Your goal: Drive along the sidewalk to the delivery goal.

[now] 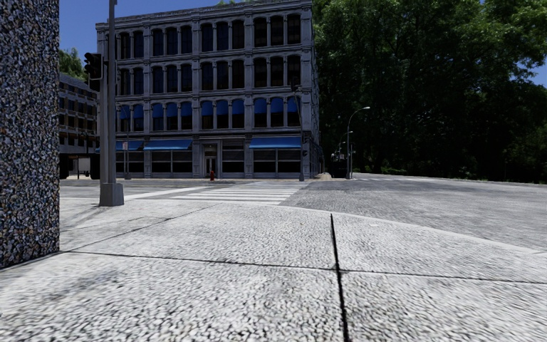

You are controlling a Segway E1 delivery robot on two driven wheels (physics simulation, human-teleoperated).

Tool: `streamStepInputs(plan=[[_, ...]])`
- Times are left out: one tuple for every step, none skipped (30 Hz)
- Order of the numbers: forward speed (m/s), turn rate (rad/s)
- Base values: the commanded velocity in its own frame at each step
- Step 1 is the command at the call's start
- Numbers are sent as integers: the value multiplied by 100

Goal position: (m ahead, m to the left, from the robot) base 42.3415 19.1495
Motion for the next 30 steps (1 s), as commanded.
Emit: streamStepInputs(plan=[[0,0],[0,0],[0,0],[0,0],[0,0],[0,0],[0,0],[0,0],[0,0],[0,0],[0,0],[0,0],[0,0],[0,0],[0,0],[0,0],[0,0],[0,0],[0,0],[0,0],[0,0],[0,0],[0,0],[0,0],[0,0],[0,0],[0,0],[0,0],[0,0],[0,0]])
